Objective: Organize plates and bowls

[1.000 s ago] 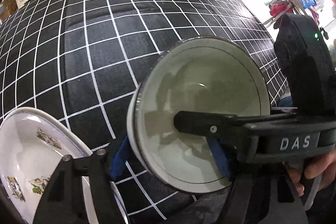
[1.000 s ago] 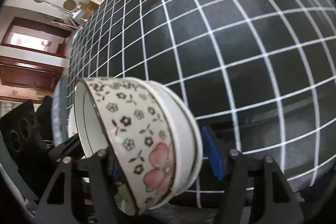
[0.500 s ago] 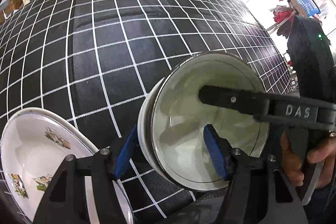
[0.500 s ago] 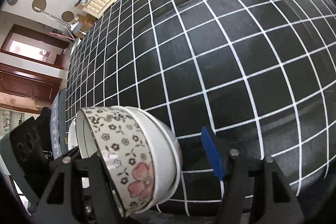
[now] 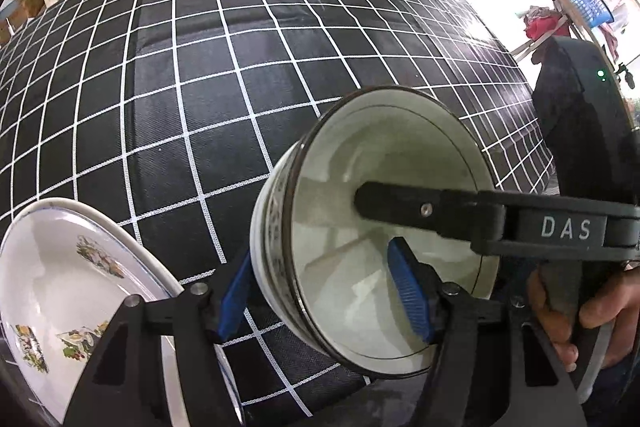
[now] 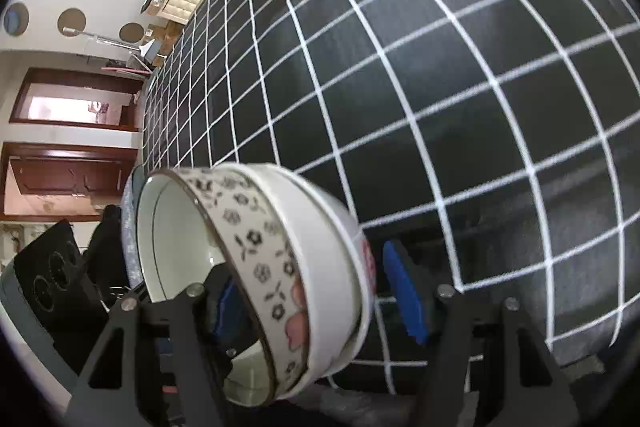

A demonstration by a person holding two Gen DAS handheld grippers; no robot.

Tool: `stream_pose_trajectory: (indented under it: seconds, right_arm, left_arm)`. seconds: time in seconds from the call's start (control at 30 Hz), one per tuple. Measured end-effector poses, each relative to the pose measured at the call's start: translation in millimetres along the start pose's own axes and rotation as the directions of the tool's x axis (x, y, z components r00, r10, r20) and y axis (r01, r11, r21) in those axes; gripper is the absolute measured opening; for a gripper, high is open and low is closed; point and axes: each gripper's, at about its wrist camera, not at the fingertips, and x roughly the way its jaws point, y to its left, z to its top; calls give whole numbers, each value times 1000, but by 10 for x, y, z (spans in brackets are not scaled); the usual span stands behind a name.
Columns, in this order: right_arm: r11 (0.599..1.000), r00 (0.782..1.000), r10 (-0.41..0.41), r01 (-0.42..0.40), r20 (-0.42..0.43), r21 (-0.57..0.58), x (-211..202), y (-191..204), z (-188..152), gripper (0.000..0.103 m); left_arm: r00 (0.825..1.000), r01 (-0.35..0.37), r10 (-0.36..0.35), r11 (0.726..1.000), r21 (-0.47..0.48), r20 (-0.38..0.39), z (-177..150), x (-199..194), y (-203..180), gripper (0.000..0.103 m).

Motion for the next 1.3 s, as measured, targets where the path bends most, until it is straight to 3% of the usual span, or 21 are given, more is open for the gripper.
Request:
stream_pose_trajectory:
  seconds: [0.37, 0.73, 1.03, 1.3]
  right_arm:
    - [997, 997, -73, 72, 38, 20, -53, 155, -99, 63]
    - [999, 997, -38, 38, 61, 6, -143, 336, -126, 62]
    - [996, 997, -10, 17, 78, -88, -221, 852, -146, 62]
    - [981, 999, 22, -16, 31, -191, 38, 1402, -202, 62]
  left_arm:
    - [1000, -18, 18, 1000, -23, -5, 24, 4, -8, 60]
    - [999, -44, 44, 999, -26, 18, -21, -110, -79, 60]
    - [992, -69, 72, 997, -31, 103, -28, -550, -98, 60]
    - [975, -115, 129, 990, -83, 179, -165, -1090, 155, 60]
